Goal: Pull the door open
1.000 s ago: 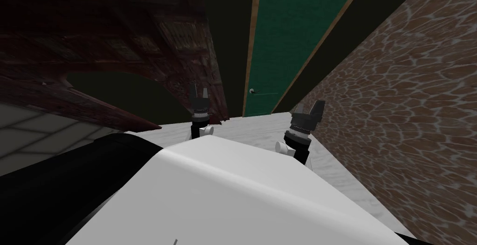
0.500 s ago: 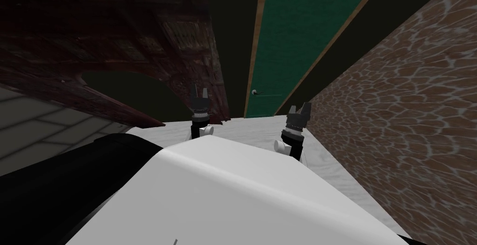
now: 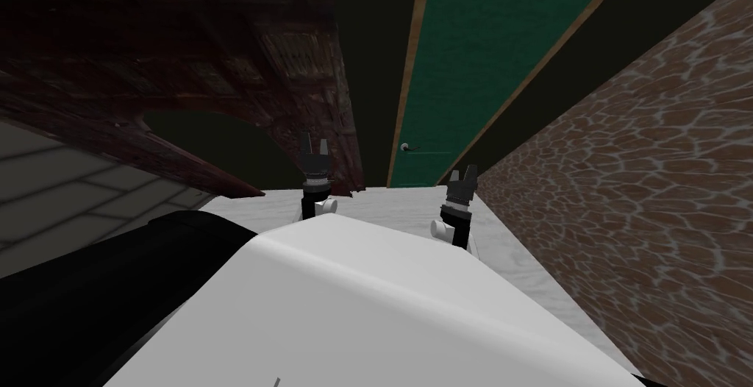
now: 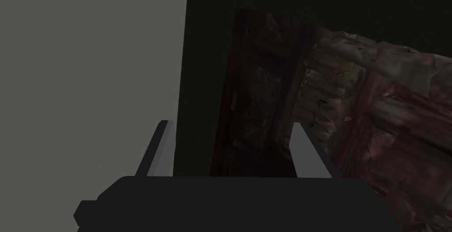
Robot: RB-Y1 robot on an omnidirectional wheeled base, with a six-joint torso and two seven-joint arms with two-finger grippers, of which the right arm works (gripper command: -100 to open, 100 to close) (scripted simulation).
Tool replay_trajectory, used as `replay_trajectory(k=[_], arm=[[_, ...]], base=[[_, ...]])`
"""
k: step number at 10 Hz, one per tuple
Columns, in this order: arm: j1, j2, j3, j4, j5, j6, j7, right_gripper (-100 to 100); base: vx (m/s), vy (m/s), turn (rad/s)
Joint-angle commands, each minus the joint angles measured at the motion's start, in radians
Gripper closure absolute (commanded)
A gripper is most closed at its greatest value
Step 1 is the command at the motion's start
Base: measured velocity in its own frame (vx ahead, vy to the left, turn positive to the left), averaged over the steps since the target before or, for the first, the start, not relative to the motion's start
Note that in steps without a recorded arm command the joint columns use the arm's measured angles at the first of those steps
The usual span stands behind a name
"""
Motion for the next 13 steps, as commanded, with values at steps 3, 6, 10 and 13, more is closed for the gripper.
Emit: replay_trajectory(k=[3, 6, 10, 13], arm=[[-0.049, -0.022, -0.013, 0.096, -0.009, -0.007, -0.009, -100], [-0.070, -0.030, -0.018, 0.163, -0.013, -0.011, -0.012, -100], [-0.112, -0.046, -0.027, 0.262, -0.020, -0.018, -0.018, -100], [-0.155, -0.062, -0.036, 0.353, -0.027, -0.026, -0.024, -100]], base=[[0.065, -0.019, 0.100], [0.044, -0.017, 0.069], [0.045, -0.015, 0.084], [0.048, -0.016, 0.096]])
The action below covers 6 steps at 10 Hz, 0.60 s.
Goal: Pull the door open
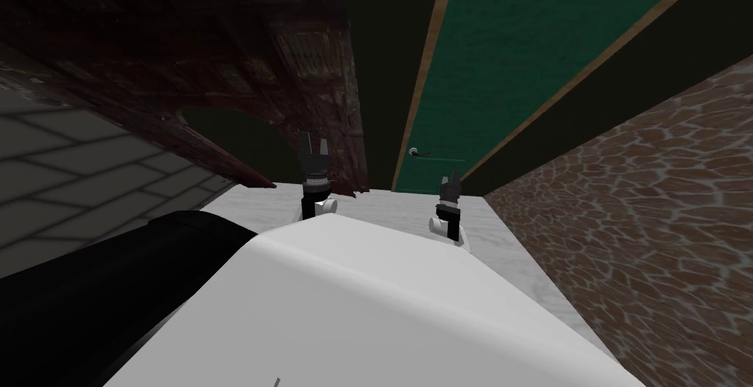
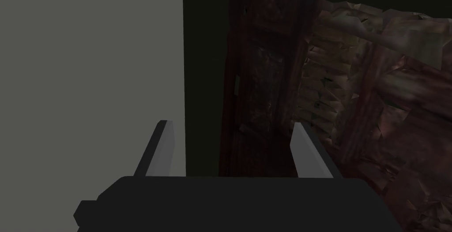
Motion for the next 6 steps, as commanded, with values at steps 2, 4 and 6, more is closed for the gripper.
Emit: replay_trajectory(k=[2, 4, 6], arm=[[-0.031, -0.013, -0.007, 0.066, -0.006, -0.004, -0.006, -100], [-0.054, -0.021, -0.012, 0.116, -0.009, -0.008, -0.009, -100], [-0.076, -0.029, -0.017, 0.164, -0.013, -0.012, -0.012, -100]], base=[[0.051, -0.019, 0.079], [0.044, -0.019, 0.099], [0.047, -0.027, 0.075]])
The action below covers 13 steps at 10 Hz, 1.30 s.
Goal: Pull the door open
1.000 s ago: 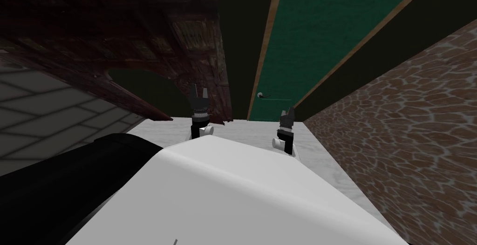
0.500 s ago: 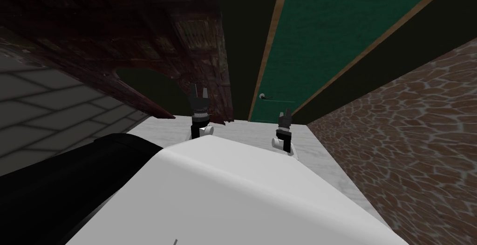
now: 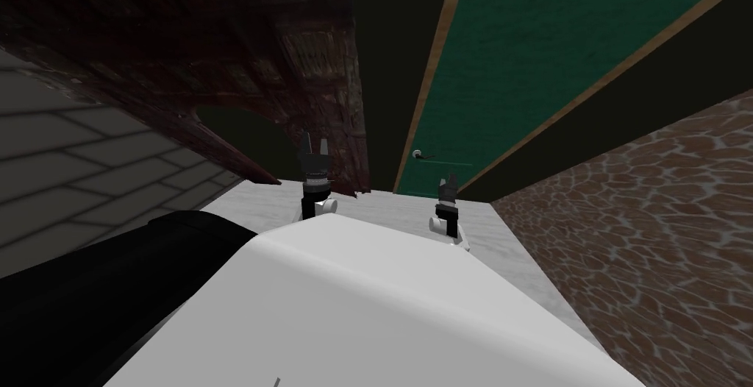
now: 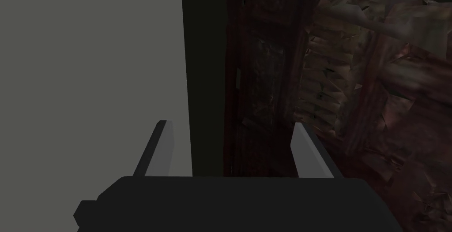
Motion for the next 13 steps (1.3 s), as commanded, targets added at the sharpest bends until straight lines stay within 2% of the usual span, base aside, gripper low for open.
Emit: replay_trajectory(k=[1, 2, 3, 4, 5, 6, 7, 8, 10, 11, 12, 13], arm=[[-0.013, -0.002, -0.002, 0.039, -0.001, -0.001, -0.001, -100], [-0.036, -0.010, -0.007, 0.074, -0.005, -0.005, -0.004, -100], [-0.036, -0.010, -0.007, 0.091, -0.005, -0.005, -0.004, -100], [-0.058, -0.017, -0.012, 0.142, -0.009, -0.009, -0.007, -100], [-0.081, -0.025, -0.017, 0.173, -0.012, -0.013, -0.010, -100], [-0.081, -0.025, -0.017, 0.196, -0.012, -0.013, -0.010, -100], [-0.102, -0.033, -0.022, 0.231, -0.016, -0.017, -0.013, -100], [-0.102, -0.033, -0.022, 0.246, -0.016, -0.017, -0.013, -100], [-0.146, -0.047, -0.031, 0.331, -0.023, -0.025, -0.019, -100], [-0.146, -0.047, -0.031, 0.348, -0.023, -0.025, -0.019, -100], [-0.167, -0.054, -0.036, 0.382, -0.026, -0.028, -0.022, -100], [-0.167, -0.054, -0.036, 0.396, -0.026, -0.028, -0.022, -100]], base=[[0.043, -0.020, 0.072], [0.047, -0.023, 0.124], [0.042, -0.020, 0.056], [0.048, -0.019, 0.118], [0.065, -0.034, 0.174], [0.053, -0.035, 0.063], [0.058, -0.029, 0.113], [0.046, -0.024, 0.052], [0.061, -0.037, 0.150], [0.051, -0.030, 0.050], [0.043, -0.020, 0.090], [0.037, -0.020, 0.058]])
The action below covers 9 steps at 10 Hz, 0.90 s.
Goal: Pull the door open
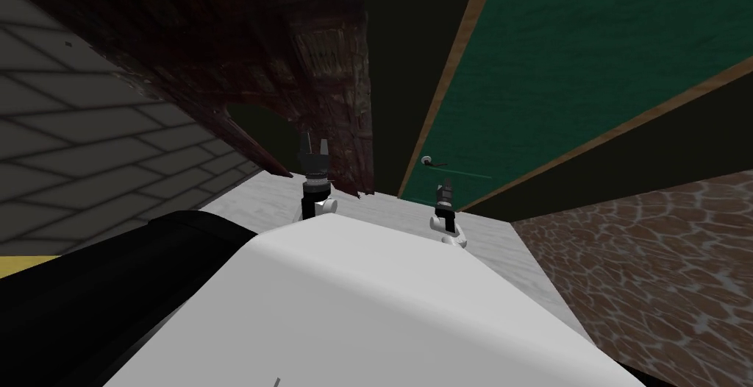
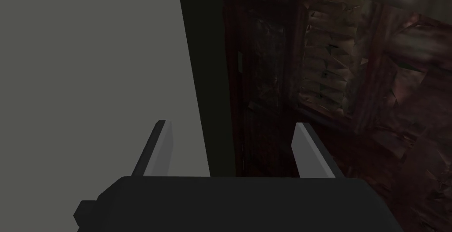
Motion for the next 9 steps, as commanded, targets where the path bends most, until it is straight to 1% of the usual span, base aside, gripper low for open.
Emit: replay_trajectory(k=[1, 2, 3, 4, 5, 6, 7, 8, 9], arm=[[-0.021, -0.008, -0.005, 0.050, -0.004, -0.011, -0.004, -100], [-0.021, -0.008, -0.005, 0.064, -0.004, -0.011, -0.004, -100], [-0.021, -0.008, -0.005, 0.064, -0.004, -0.011, -0.004, -100], [-0.041, -0.015, -0.009, 0.102, -0.007, -0.014, -0.007, -100], [-0.041, -0.015, -0.009, 0.112, -0.007, -0.014, -0.007, -100], [-0.060, -0.021, -0.013, 0.149, -0.010, -0.018, -0.009, -100], [-0.079, -0.027, -0.017, 0.181, -0.013, -0.021, -0.012, -100], [-0.079, -0.027, -0.017, 0.198, -0.013, -0.021, -0.012, -100], [-0.097, -0.033, -0.021, 0.235, -0.016, -0.024, -0.015, -100]], base=[[0.047, -0.027, 0.121], [0.038, -0.024, 0.050], [0.015, -0.012, -0.020], [0.030, -0.017, 0.099], [0.033, -0.023, 0.062], [0.042, -0.029, 0.102], [0.065, -0.040, 0.192], [0.052, -0.043, 0.035], [0.043, -0.043, 0.067]])
